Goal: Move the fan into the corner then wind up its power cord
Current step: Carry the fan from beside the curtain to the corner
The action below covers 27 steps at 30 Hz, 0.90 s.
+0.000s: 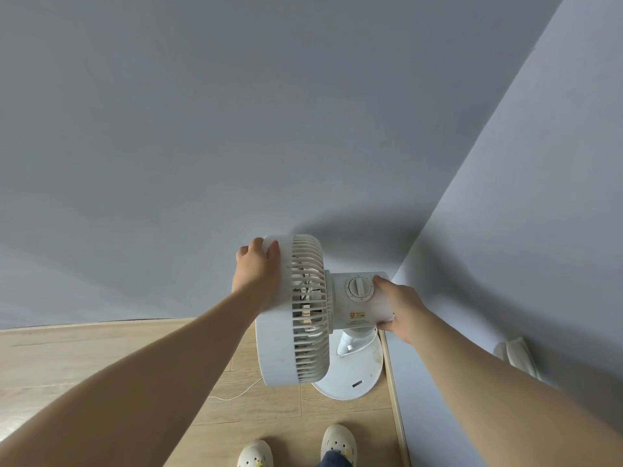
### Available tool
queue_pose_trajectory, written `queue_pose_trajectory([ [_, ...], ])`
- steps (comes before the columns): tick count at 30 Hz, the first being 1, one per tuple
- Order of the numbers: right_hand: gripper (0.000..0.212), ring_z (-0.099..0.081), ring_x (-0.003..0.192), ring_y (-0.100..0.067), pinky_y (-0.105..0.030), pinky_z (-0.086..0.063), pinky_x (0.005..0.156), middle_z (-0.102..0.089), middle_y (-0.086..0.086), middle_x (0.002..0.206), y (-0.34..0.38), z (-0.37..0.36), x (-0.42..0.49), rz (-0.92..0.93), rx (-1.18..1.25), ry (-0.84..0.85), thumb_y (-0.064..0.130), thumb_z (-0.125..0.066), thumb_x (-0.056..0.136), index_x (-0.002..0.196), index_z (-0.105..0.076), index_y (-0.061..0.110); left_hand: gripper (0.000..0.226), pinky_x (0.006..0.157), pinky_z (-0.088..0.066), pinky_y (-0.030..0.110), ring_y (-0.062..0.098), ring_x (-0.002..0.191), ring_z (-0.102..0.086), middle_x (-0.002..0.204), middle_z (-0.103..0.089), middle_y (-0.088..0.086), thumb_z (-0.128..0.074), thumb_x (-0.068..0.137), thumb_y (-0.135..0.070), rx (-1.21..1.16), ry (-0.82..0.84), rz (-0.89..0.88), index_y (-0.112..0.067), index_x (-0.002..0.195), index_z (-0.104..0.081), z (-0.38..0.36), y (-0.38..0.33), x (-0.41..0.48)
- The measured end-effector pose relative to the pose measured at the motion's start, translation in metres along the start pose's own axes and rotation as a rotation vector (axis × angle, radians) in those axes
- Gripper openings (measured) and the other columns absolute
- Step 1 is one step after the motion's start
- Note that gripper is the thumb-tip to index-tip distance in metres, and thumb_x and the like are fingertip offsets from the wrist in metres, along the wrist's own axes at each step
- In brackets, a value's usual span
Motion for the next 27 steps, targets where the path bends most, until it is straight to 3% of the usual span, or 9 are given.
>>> queue_pose_trajectory([
  [4,0.027,-0.054,0.096,-0.032,-0.047,-0.046,0.097,-0.055,-0.014,0.104,-0.001,0.003,-0.003,-0.004,-0.009,-0.023,0.027,-0.061,0.089,0.103,-0.052,0.007,0.04,0.096,-0.04,0.04,0.036,0.119,-0.047,0.137,-0.044,0.005,-0.029,0.098,-0.035,0.562,-0.124,-0.381,-0.023,0.134,-0.043,-0.01,-0.028,-0.019],
  [7,0.03,-0.054,0.096,-0.033,-0.046,-0.047,0.094,-0.055,-0.015,0.105,-0.004,0.003,-0.005,0.004,0.027,-0.038,0.028,-0.062,0.088,0.105,-0.052,0.006,0.042,0.109,-0.029,0.043,0.033,0.125,-0.039,0.132,-0.049,0.004,-0.023,0.097,-0.036,0.679,-0.068,-0.469,-0.022,0.128,-0.048,-0.028,-0.041,-0.025],
  [10,0.029,-0.055,0.097,-0.035,-0.047,-0.047,0.094,-0.058,-0.015,0.103,-0.006,0.006,-0.006,-0.014,0.074,-0.04,0.031,-0.06,0.088,0.102,-0.058,0.006,0.039,0.116,-0.02,0.04,0.024,0.133,-0.034,0.138,-0.047,0.0,-0.031,0.097,-0.035,0.69,0.031,-0.615,-0.026,0.132,-0.045,-0.049,-0.053,-0.034],
  [12,0.025,-0.054,0.096,-0.033,-0.047,-0.046,0.095,-0.058,-0.013,0.101,-0.008,0.008,-0.007,-0.04,0.111,-0.034,0.036,-0.054,0.091,0.093,-0.058,0.012,0.039,0.114,-0.022,0.034,0.021,0.131,-0.04,0.135,-0.054,-0.002,-0.034,0.096,-0.029,0.556,0.034,-0.61,-0.025,0.134,-0.044,-0.054,-0.061,-0.042],
  [15,0.029,-0.054,0.095,-0.03,-0.044,-0.046,0.091,-0.059,-0.012,0.102,-0.011,0.009,-0.006,-0.055,0.083,-0.041,0.039,-0.045,0.096,0.104,-0.056,0.014,0.036,0.105,-0.032,0.03,0.022,0.117,-0.055,0.13,-0.06,-0.003,-0.037,0.094,-0.021,0.409,0.06,-0.597,-0.022,0.129,-0.047,-0.06,-0.074,-0.049],
  [18,0.027,-0.054,0.091,-0.027,-0.042,-0.047,0.089,-0.058,-0.007,0.086,-0.017,0.011,-0.003,-0.071,0.076,-0.063,0.033,-0.041,0.097,0.091,-0.056,0.011,0.036,0.094,-0.042,0.033,0.024,0.114,-0.057,0.133,-0.057,-0.004,-0.032,0.098,-0.027,0.501,0.295,-0.613,-0.027,0.131,-0.046,-0.088,-0.073,-0.054],
  [20,0.025,-0.054,0.09,-0.026,-0.045,-0.045,0.095,-0.056,-0.007,0.083,-0.022,0.017,0.003,-0.088,0.074,-0.093,0.026,-0.041,0.097,0.088,-0.057,0.008,0.038,0.103,-0.035,0.037,0.024,0.125,-0.049,0.14,-0.05,-0.003,-0.029,0.1,-0.032,0.605,0.478,-0.565,-0.027,0.136,-0.041,-0.112,-0.057,-0.057],
  [23,0.017,-0.056,0.09,-0.024,-0.045,-0.046,0.098,-0.058,-0.009,0.09,-0.032,0.028,0.015,-0.104,0.026,-0.137,0.013,-0.042,0.096,0.096,-0.056,0.006,0.043,0.108,-0.027,0.039,0.023,0.133,-0.039,0.146,-0.043,-0.005,-0.027,0.1,-0.041,0.754,0.45,-0.584,-0.029,0.14,-0.035,-0.121,-0.038,-0.05],
  [27,0.013,-0.054,0.088,-0.025,-0.043,-0.05,0.092,-0.057,-0.011,0.091,-0.05,0.031,0.036,-0.137,-0.106,-0.188,0.006,-0.043,0.095,0.097,-0.056,0.007,0.038,0.101,-0.038,0.036,0.023,0.123,-0.05,0.137,-0.054,-0.006,-0.028,0.1,-0.039,0.667,0.456,-0.574,-0.029,0.133,-0.046,-0.117,-0.031,-0.037],
])
Point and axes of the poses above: each hand's wrist, its own x-axis towards the middle knuckle, its own z-axis out of the back of the hand, y = z × x, the point moved 5 cm from there along x, towards the middle knuckle
